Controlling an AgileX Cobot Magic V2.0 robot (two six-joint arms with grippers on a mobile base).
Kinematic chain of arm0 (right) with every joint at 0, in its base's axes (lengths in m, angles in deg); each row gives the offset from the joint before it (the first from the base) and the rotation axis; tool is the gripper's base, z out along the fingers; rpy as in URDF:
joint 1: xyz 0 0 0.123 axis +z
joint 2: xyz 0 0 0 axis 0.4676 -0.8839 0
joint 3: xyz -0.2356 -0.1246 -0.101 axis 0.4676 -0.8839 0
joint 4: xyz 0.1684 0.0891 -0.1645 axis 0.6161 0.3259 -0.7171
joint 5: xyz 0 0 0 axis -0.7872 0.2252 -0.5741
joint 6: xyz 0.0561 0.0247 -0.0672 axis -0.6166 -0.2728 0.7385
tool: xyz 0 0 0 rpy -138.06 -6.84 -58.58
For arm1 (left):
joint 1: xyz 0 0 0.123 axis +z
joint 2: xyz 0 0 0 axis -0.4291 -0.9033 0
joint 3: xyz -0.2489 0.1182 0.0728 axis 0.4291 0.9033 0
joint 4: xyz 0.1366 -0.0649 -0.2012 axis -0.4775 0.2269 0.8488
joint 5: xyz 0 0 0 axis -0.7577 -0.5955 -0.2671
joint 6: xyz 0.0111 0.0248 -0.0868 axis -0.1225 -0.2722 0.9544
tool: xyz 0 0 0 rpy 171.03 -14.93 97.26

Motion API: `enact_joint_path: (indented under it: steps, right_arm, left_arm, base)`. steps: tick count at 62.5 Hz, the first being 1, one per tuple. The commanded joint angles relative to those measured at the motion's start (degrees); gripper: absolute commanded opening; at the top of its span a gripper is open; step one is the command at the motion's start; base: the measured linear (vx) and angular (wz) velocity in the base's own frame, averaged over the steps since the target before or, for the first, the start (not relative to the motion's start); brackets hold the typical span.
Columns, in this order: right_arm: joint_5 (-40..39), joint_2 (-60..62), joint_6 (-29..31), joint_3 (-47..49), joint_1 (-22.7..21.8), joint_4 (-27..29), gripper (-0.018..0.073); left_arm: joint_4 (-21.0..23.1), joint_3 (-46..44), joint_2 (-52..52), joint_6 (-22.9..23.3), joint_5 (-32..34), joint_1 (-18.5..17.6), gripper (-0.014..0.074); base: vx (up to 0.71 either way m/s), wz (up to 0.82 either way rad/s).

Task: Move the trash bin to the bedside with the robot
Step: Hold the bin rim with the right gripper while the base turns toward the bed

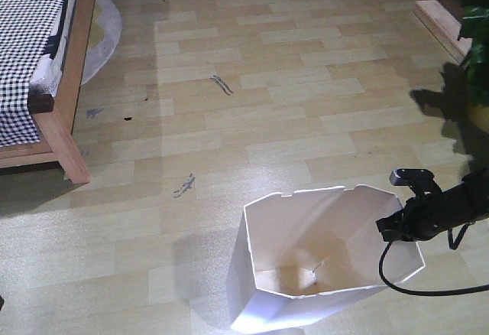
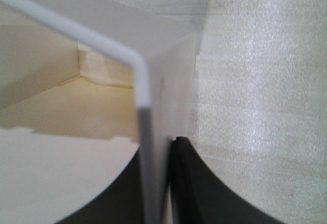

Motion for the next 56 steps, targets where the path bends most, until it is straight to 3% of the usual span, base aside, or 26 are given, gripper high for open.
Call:
enact_joint_path:
  steps: [1, 56]
  right_arm:
    - [10.0, 4.3, -0.9, 0.6, -0.2, 2.6, -0.0005]
    - [10.1, 4.3, -0.9, 0.6, -0.2, 2.6, -0.0005]
  left_arm:
    - [0.2, 1.1, 0.8, 0.3, 4.0, -0.3, -0.0006]
    - [0.2, 1.1, 0.8, 0.3, 4.0, -0.3, -0.0006]
  base:
    - [0.19, 0.11]
    - [0.23, 0.05]
